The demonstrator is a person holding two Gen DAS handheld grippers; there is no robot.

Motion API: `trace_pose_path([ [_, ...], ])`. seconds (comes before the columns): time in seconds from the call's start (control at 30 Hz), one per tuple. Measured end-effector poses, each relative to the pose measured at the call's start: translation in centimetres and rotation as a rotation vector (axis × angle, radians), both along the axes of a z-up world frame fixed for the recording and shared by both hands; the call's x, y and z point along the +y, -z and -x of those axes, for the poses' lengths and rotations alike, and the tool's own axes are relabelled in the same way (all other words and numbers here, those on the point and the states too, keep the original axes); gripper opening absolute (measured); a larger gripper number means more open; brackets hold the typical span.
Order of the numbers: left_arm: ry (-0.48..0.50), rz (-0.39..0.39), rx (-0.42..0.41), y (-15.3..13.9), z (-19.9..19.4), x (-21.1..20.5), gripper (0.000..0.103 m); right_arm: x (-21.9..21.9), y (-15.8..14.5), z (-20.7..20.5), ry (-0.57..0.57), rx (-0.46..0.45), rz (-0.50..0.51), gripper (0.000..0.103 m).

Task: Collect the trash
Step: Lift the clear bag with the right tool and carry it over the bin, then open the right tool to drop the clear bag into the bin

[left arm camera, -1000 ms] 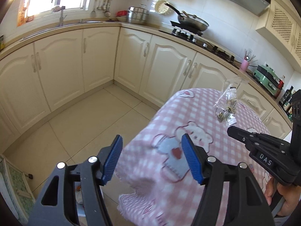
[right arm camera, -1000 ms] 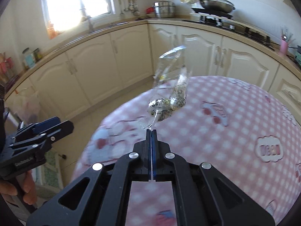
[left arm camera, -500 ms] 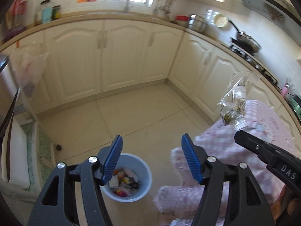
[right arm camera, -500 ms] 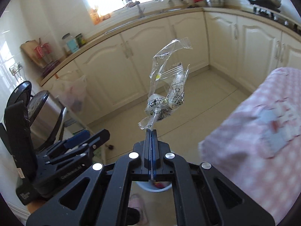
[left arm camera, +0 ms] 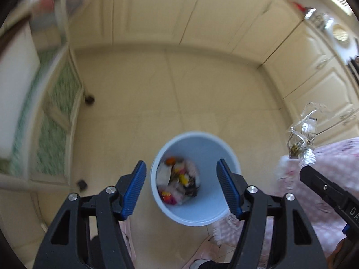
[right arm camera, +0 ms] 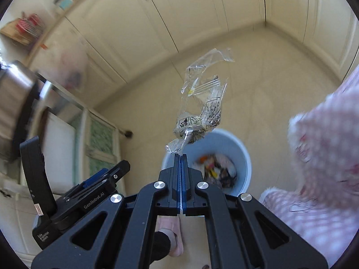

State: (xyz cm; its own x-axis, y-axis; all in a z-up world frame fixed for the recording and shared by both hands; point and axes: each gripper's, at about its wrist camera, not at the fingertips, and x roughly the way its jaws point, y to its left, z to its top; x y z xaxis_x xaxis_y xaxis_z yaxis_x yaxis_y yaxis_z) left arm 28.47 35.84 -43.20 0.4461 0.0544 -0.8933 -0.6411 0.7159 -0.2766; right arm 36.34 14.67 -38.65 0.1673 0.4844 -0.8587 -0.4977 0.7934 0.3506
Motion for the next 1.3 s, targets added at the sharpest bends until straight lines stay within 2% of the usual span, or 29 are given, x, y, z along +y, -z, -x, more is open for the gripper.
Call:
trace_pose_path([
  [0.13, -0.019, 0.074, 0.071, 7.0, -1.1, 0.5, 0.064, 1.0, 5.6, -1.1, 0.007, 0.072, 0.057, 0.0],
  [0.3, -0.071, 0.064, 0.147, 13.4, -1.5, 0.9, 0.063, 1.8, 11.0, -2.0, -0.004, 0.13, 0.131, 0.0],
  [0.33, -0.086, 0.084, 0.165, 14.8, -1.4, 1.1, 0.061, 1.7, 11.7, -2.0, -0.005, 0.138, 0.14, 0.0],
  [0.37, -0.094, 0.11, 0.182, 16.0, -1.4, 1.2, 0.051, 1.6, 12.3, -2.0, -0.006, 0.147, 0.149, 0.0],
  [0.43, -0.116, 0.144, 0.217, 18.1, -1.2, 1.2, 0.047, 2.0, 13.7, -2.1, -0.009, 0.164, 0.165, 0.0],
  [0.5, -0.124, 0.171, 0.225, 19.2, -1.0, 1.2, 0.033, 2.2, 14.5, -2.1, -0.012, 0.177, 0.177, 0.0],
  [0.53, -0.127, 0.187, 0.228, 19.7, -1.0, 1.2, 0.027, 2.2, 14.8, -1.9, -0.013, 0.182, 0.181, 0.0],
  [0.57, -0.131, 0.197, 0.231, 20.1, -0.9, 1.2, 0.014, 2.2, 15.3, -1.8, -0.017, 0.188, 0.188, 0.0],
  [0.8, -0.119, 0.192, 0.228, 20.6, -0.6, 1.0, 0.014, 2.4, 16.7, -1.5, -0.022, 0.209, 0.208, 0.0],
  [1.07, -0.11, 0.185, 0.238, 20.9, -0.7, 1.0, 0.014, 2.8, 16.3, -1.6, -0.017, 0.206, 0.202, 0.0],
  [1.17, -0.105, 0.177, 0.256, 20.7, -0.9, 0.7, 0.014, 2.3, 15.5, -1.7, -0.013, 0.194, 0.191, 0.004],
  [1.23, -0.101, 0.163, 0.276, 20.4, -1.0, 0.5, 0.015, 2.0, 14.8, -1.8, -0.009, 0.183, 0.187, 0.014],
  [1.27, -0.092, 0.136, 0.29, 19.8, -1.2, 0.2, 0.015, 1.9, 14.4, -1.8, -0.01, 0.164, 0.197, 0.015],
  [1.3, -0.084, 0.119, 0.291, 19.3, -1.3, 0.1, 0.021, 1.8, 13.7, -1.7, -0.015, 0.137, 0.208, 0.018],
])
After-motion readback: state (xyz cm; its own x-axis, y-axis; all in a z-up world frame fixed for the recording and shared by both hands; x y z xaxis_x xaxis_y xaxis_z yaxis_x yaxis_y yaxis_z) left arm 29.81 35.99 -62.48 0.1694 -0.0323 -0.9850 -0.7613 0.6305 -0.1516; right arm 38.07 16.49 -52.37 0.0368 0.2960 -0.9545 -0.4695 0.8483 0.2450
